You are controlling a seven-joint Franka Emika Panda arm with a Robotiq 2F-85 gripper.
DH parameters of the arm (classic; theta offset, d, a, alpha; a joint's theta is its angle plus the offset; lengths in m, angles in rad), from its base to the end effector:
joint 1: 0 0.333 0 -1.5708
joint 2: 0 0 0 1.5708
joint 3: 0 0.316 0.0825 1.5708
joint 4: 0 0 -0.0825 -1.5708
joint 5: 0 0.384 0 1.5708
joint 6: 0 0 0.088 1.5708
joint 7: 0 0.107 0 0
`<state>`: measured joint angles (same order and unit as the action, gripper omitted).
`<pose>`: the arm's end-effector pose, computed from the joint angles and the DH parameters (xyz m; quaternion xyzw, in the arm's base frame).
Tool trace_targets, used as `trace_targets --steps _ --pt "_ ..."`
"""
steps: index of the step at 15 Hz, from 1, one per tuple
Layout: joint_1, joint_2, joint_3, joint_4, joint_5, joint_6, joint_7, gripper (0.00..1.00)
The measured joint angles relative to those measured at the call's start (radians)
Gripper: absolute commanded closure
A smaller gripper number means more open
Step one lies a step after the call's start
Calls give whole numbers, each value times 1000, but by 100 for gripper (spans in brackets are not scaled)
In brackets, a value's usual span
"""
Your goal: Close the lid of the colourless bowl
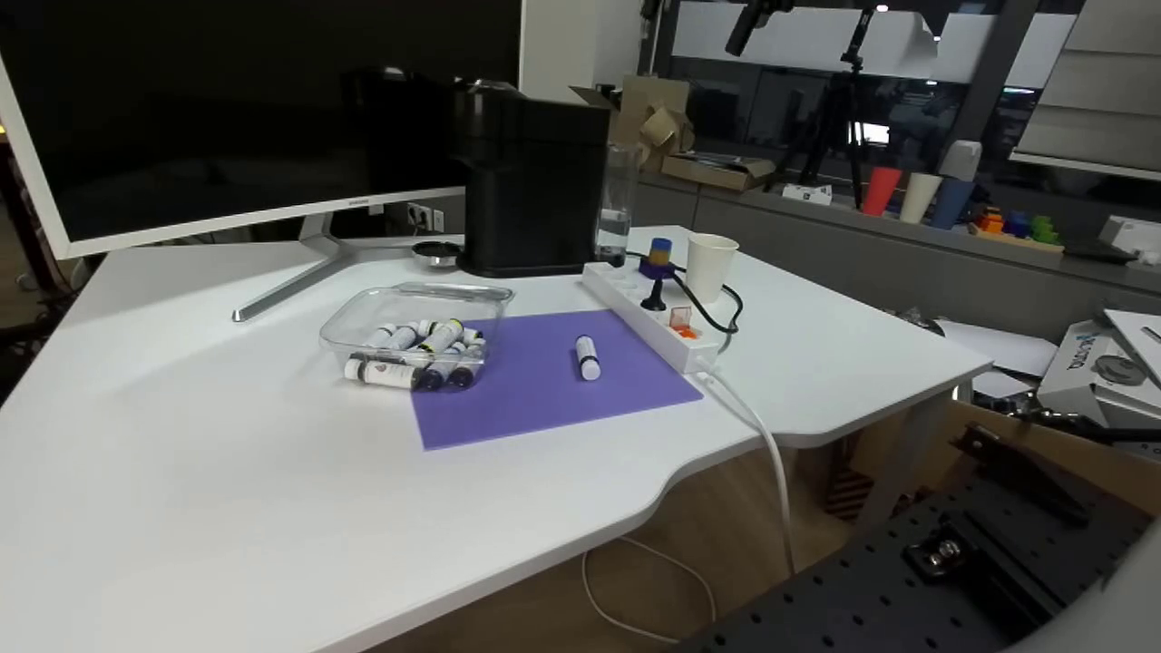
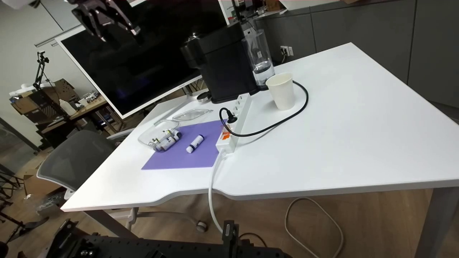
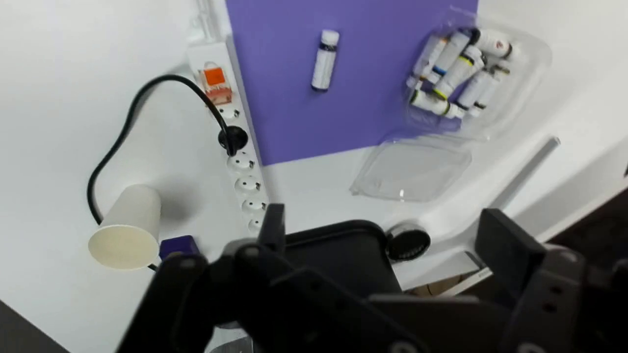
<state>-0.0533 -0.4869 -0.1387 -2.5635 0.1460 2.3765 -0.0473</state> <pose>0.4096 -0.0796 0.4590 -0.9788 0.1125 -0.1546 0.0728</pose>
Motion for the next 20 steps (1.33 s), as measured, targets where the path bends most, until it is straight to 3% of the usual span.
trace_targets --steps 3,6,9,14,20 --pt "66 153 -103 81 247 78 -129 0" --pt "156 322 -197 201 519 49 -244 0" --pt "126 496 -159 322 706 -42 -287 0" --pt "46 709 -45 473 794 -113 -289 0" --pt "8 734 -8 494 796 -113 -289 0"
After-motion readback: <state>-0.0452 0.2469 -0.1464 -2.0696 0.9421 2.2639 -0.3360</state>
